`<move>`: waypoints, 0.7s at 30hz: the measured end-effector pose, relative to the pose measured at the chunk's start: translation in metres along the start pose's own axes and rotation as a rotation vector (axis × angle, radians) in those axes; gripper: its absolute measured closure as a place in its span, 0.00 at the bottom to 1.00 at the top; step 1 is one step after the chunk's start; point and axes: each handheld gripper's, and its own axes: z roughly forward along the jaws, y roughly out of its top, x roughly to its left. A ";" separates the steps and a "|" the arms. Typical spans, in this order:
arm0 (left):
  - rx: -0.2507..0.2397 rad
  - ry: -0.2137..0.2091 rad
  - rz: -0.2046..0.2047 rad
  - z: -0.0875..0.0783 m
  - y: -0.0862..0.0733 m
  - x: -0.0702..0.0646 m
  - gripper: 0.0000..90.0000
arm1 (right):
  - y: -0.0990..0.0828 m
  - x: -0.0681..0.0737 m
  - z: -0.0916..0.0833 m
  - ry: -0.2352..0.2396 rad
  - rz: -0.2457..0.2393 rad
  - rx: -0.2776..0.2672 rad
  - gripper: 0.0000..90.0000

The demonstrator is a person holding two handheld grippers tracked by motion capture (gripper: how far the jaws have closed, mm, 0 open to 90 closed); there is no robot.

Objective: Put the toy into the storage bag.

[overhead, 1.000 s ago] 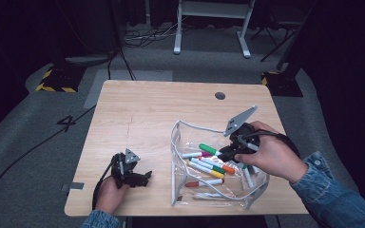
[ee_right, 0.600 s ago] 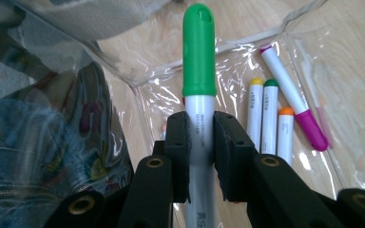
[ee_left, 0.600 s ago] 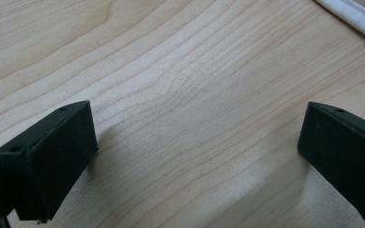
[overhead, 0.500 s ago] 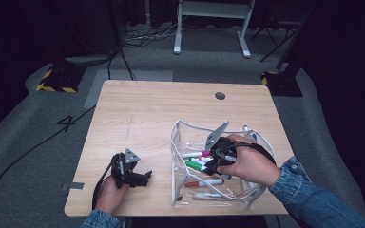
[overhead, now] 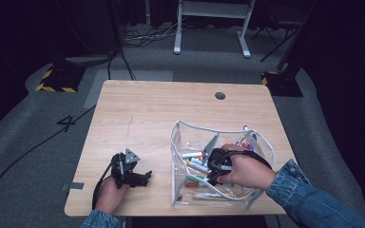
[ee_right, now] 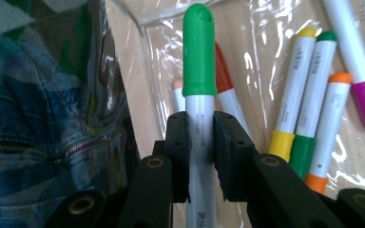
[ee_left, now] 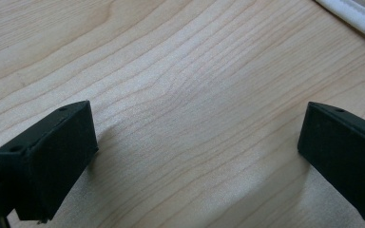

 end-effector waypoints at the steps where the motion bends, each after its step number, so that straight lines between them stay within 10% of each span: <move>1: 0.000 0.000 0.000 0.000 0.000 0.000 0.00 | 0.000 0.000 0.002 0.004 -0.009 0.010 0.86; 6: 0.000 0.003 0.001 0.000 0.000 0.000 0.00 | 0.001 0.002 0.010 0.024 -0.048 0.045 0.85; 9: 0.000 0.000 0.001 0.000 0.000 0.000 0.00 | 0.001 0.003 0.012 0.041 -0.060 0.034 0.64; 14: -0.001 0.000 0.000 0.000 0.000 0.000 0.00 | 0.002 0.000 -0.007 0.000 -0.011 -0.126 0.46; 21: 0.000 0.001 0.000 0.000 0.000 0.000 0.00 | -0.006 -0.003 -0.058 -0.086 0.053 -0.302 0.48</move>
